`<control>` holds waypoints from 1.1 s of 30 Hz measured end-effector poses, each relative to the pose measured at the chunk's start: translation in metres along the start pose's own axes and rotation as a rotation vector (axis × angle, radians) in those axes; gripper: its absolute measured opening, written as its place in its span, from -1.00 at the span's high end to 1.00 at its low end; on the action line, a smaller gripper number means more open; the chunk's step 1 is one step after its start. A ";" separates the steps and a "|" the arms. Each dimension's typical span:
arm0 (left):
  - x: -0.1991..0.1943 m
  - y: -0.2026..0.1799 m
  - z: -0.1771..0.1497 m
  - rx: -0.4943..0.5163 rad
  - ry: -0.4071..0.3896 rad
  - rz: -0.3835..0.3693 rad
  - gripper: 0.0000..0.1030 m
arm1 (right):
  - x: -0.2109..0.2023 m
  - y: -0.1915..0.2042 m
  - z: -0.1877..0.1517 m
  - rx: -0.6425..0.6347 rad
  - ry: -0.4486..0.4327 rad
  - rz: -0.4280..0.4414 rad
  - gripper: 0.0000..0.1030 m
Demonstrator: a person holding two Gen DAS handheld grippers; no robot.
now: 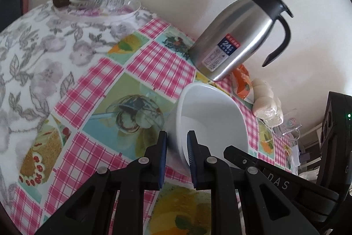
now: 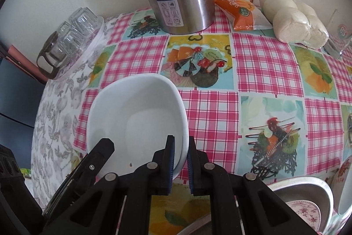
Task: Organize plates and bowls
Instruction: 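Lift the square bowl with both tools and carry it over the stack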
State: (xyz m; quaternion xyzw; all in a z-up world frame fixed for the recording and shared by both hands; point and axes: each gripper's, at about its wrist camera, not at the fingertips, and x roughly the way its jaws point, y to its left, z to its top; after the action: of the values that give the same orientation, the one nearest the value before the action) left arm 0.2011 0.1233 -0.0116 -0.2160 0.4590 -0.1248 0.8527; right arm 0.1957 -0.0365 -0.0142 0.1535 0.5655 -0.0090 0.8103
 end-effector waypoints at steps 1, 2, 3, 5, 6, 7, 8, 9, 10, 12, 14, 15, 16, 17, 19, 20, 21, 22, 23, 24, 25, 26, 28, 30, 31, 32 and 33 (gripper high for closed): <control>-0.004 -0.003 0.001 0.009 -0.007 -0.002 0.64 | -0.006 0.000 0.000 -0.005 -0.012 0.001 0.78; -0.009 -0.007 0.001 0.019 -0.015 -0.006 0.64 | -0.012 0.000 -0.001 -0.010 -0.025 0.002 0.78; -0.014 -0.012 0.002 0.029 -0.025 -0.011 0.64 | -0.018 0.000 -0.001 -0.013 -0.039 0.004 0.78; -0.025 -0.021 0.003 0.051 -0.043 -0.016 0.64 | -0.030 -0.003 -0.003 -0.008 -0.060 0.015 0.77; -0.030 -0.026 0.003 0.064 -0.051 -0.017 0.64 | -0.037 -0.006 -0.004 -0.001 -0.072 0.023 0.77; -0.036 -0.032 0.003 0.077 -0.059 -0.019 0.64 | -0.043 -0.008 -0.005 0.003 -0.083 0.031 0.77; -0.041 -0.036 0.002 0.085 -0.065 -0.023 0.64 | -0.051 -0.010 -0.006 0.005 -0.099 0.038 0.77; -0.046 -0.041 0.003 0.089 -0.071 -0.030 0.64 | -0.057 -0.011 -0.007 0.004 -0.112 0.041 0.77; -0.051 -0.045 0.002 0.094 -0.076 -0.040 0.64 | -0.065 -0.012 -0.008 0.003 -0.125 0.044 0.77; -0.062 -0.055 0.001 0.109 -0.090 -0.063 0.64 | -0.080 -0.015 -0.010 0.001 -0.156 0.048 0.77; -0.072 -0.067 0.000 0.129 -0.105 -0.076 0.64 | -0.094 -0.021 -0.013 0.012 -0.181 0.061 0.78; -0.077 -0.073 -0.002 0.142 -0.112 -0.079 0.64 | -0.102 -0.025 -0.014 0.019 -0.191 0.071 0.78; -0.082 -0.080 -0.004 0.159 -0.121 -0.082 0.63 | -0.109 -0.028 -0.016 0.024 -0.201 0.079 0.77; -0.086 -0.085 -0.006 0.171 -0.127 -0.084 0.63 | -0.116 -0.031 -0.018 0.026 -0.212 0.083 0.77; -0.095 -0.096 -0.011 0.197 -0.138 -0.089 0.64 | -0.131 -0.037 -0.022 0.026 -0.238 0.082 0.77; -0.100 -0.103 -0.014 0.211 -0.144 -0.091 0.64 | -0.138 -0.040 -0.025 0.026 -0.251 0.080 0.77; -0.104 -0.107 -0.017 0.223 -0.150 -0.092 0.64 | -0.145 -0.043 -0.028 0.026 -0.263 0.078 0.77; -0.108 -0.113 -0.021 0.236 -0.156 -0.094 0.63 | -0.151 -0.046 -0.030 0.029 -0.272 0.080 0.77; -0.112 -0.117 -0.025 0.249 -0.162 -0.095 0.63 | -0.158 -0.050 -0.033 0.033 -0.284 0.083 0.77; -0.115 -0.121 -0.029 0.259 -0.167 -0.096 0.63 | -0.163 -0.054 -0.036 0.036 -0.292 0.086 0.77; -0.119 -0.126 -0.033 0.269 -0.172 -0.096 0.63 | -0.168 -0.058 -0.039 0.038 -0.300 0.088 0.77; -0.122 -0.131 -0.038 0.282 -0.176 -0.095 0.63 | -0.174 -0.061 -0.043 0.040 -0.309 0.088 0.77; -0.128 -0.140 -0.047 0.302 -0.181 -0.091 0.63 | -0.182 -0.069 -0.050 0.044 -0.323 0.086 0.77; -0.134 -0.150 -0.057 0.328 -0.192 -0.088 0.63 | -0.191 -0.077 -0.059 0.054 -0.336 0.085 0.77; -0.137 -0.154 -0.061 0.340 -0.196 -0.087 0.63 | -0.194 -0.080 -0.063 0.057 -0.344 0.084 0.77; -0.139 -0.158 -0.065 0.351 -0.199 -0.088 0.63 | -0.199 -0.084 -0.068 0.060 -0.355 0.083 0.77; -0.141 -0.161 -0.069 0.359 -0.200 -0.093 0.63 | -0.202 -0.088 -0.072 0.063 -0.363 0.082 0.77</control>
State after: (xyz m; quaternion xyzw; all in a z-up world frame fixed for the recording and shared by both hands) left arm 0.0632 0.0226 0.1358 -0.0927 0.3320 -0.2217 0.9122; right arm 0.0402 -0.1333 0.1279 0.1974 0.4026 -0.0212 0.8936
